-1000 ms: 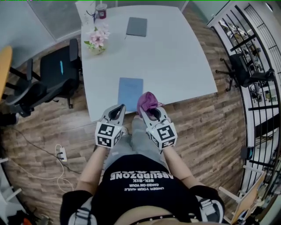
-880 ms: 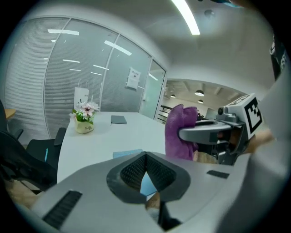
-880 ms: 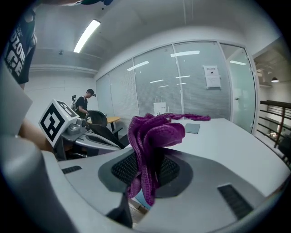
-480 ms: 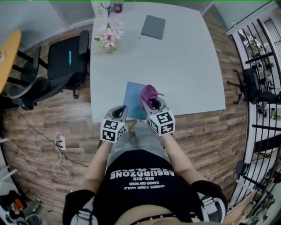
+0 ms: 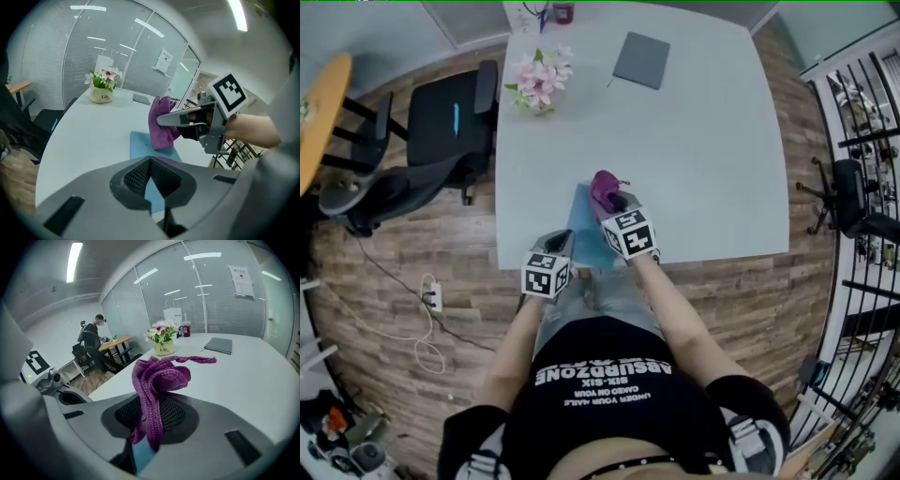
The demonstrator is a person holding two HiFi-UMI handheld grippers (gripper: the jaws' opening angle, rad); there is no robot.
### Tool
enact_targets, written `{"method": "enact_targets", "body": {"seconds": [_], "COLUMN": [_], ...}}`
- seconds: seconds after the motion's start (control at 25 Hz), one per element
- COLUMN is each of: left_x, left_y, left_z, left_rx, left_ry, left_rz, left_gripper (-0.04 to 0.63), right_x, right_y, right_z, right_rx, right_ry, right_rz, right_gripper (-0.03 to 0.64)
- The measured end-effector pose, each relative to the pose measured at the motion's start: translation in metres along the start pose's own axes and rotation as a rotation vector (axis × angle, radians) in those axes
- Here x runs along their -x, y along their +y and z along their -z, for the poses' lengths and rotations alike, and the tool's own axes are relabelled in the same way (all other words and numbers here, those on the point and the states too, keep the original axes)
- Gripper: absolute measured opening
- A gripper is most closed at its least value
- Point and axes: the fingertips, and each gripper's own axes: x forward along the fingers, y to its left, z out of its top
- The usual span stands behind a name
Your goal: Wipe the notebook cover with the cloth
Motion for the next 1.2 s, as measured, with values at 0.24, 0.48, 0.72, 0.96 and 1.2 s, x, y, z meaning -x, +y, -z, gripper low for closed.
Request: {"method": "enact_targets", "body": {"seconds": [0.24, 0.48, 0.72, 0.96, 1.2], "left_x": [-0.019, -0.032, -0.037, -0.036, -0.036], "left_y": [0.004, 0.014, 0.018, 0.015, 0.016], "left_z": [0.012, 0.026, 0.037, 0.032, 0.031], "left_rx": [0.014, -0.012, -0.011, -0.068, -0.053], "left_ry": [0.049, 0.116, 0.152, 0.170, 0.167], "left_rz": [0.028, 0.002, -0.010, 0.014, 0.023], "left_gripper": [0.015, 0.015, 0.015, 0.015, 0.015], "right_x": [-0.031, -0.051, -0.064, -0.067, -0.069], "right_y": [-0.017, -0.026, -0.024, -0.019, -0.014], "right_z": [0.006, 0.015, 0.018, 0.016, 0.015], "right_rx": [0.005, 0.007, -0.020, -0.018, -0.034], "right_ry": [0.097, 0.144, 0.203, 0.222, 0.207], "right_rz": [-0.017, -0.015, -0.051, -0.053, -0.068], "right_gripper": [0.103, 0.103, 0.104, 0.104, 0.104]}}
